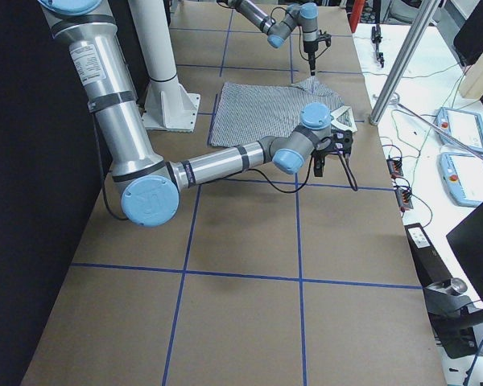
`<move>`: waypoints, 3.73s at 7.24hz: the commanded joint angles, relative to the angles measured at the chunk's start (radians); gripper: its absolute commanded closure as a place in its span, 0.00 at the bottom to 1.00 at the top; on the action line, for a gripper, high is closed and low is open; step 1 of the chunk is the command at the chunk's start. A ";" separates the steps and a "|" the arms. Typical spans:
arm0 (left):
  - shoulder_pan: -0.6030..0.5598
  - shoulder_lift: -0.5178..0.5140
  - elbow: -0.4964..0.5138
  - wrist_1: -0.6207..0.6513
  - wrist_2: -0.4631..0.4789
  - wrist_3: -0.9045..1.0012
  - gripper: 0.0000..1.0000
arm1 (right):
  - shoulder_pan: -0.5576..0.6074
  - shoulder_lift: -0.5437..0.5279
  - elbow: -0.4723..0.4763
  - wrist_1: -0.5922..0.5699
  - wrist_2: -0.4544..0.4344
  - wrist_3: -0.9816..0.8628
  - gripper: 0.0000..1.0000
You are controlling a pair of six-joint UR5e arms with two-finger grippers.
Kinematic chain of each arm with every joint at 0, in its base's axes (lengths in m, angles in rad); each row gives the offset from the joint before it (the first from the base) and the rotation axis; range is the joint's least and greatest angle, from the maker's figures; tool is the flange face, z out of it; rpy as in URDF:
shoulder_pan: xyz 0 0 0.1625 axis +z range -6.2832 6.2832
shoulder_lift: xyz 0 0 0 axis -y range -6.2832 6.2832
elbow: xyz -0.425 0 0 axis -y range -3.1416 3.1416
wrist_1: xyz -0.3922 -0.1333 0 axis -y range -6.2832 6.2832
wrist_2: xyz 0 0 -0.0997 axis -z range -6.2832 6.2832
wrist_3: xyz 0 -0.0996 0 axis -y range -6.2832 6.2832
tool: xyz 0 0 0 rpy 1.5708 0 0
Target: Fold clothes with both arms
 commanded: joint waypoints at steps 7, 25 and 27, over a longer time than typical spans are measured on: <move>0.035 -0.005 0.051 -0.016 0.104 -0.010 0.35 | 0.001 -0.062 0.003 0.048 -0.003 -0.001 0.00; 0.133 -0.206 0.120 -0.017 0.228 -0.211 0.82 | -0.004 -0.054 0.015 0.048 -0.002 0.014 0.00; 0.138 -0.122 0.024 -0.051 0.228 -0.214 0.27 | -0.010 -0.049 0.014 0.048 -0.003 0.014 0.00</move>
